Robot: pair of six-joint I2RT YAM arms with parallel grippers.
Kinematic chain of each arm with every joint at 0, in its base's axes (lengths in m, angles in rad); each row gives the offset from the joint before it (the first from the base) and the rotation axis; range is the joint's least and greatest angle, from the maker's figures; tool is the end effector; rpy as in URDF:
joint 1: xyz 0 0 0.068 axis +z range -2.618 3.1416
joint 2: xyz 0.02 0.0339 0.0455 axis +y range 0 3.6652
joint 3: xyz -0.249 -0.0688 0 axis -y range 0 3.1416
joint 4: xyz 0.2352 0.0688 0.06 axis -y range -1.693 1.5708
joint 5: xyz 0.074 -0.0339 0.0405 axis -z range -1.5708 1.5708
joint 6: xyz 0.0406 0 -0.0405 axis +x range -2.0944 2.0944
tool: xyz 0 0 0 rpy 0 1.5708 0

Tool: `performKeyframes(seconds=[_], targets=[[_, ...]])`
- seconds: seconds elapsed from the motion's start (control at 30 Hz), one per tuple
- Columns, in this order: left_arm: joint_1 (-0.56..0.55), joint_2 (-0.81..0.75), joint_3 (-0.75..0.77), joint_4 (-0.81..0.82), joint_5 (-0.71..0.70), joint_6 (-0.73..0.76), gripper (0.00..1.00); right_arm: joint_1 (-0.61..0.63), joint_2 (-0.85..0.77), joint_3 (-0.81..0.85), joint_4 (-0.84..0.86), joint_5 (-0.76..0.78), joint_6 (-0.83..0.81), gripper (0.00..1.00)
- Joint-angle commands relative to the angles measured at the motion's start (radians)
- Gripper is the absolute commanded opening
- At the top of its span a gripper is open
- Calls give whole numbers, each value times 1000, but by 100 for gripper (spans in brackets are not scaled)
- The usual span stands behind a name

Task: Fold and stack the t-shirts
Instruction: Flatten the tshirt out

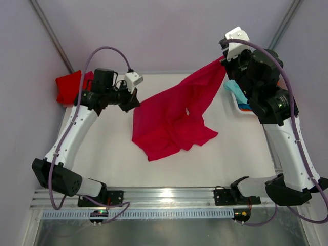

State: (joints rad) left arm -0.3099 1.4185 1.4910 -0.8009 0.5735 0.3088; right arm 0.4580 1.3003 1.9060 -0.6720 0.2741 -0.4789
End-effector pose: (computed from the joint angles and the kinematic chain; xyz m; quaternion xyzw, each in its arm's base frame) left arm 0.2725 -0.1104 0.3645 0.3766 0.7986 -0.2583 0.3920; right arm 0.2071 0.0898 0.5292 -0.2433 0.6875 -0.1068 0.6758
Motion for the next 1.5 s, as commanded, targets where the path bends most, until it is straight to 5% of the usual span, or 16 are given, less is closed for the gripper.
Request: performKeyframes(seconds=[0.0, 0.3, 0.5, 0.57, 0.6, 0.63, 0.67, 0.9, 1.03, 1.47], targets=[[58, -67, 145, -64, -223, 52, 0, -2, -39, -7, 144, 105, -35, 3], [104, -104, 252, -110, -549, 32, 0, -2, -78, -102, 166, 129, -66, 3], [121, -125, 183, -140, -306, 45, 0, -2, -88, -136, 176, 113, -64, 3], [121, -154, 73, -88, -150, 49, 27, -1, -88, -153, 180, 103, -60, 3], [121, -162, 34, -54, -97, 23, 53, -1, -90, -156, 181, 94, -58, 3], [121, -165, -38, 15, -45, 12, 94, -1, -87, -159, 180, 91, -58, 3], [121, -153, -64, 44, 80, -3, 99, -2, -85, -163, 180, 91, -59, 3], [115, 161, -46, 135, 497, -80, 99, -2, -82, -170, 180, 70, -41, 3], [85, 307, -6, 129, 468, 28, 99, -2, -90, -186, 166, 50, -29, 3], [46, 640, 166, 206, 424, -2, 99, -1, -148, -278, 155, 45, -26, 3]])
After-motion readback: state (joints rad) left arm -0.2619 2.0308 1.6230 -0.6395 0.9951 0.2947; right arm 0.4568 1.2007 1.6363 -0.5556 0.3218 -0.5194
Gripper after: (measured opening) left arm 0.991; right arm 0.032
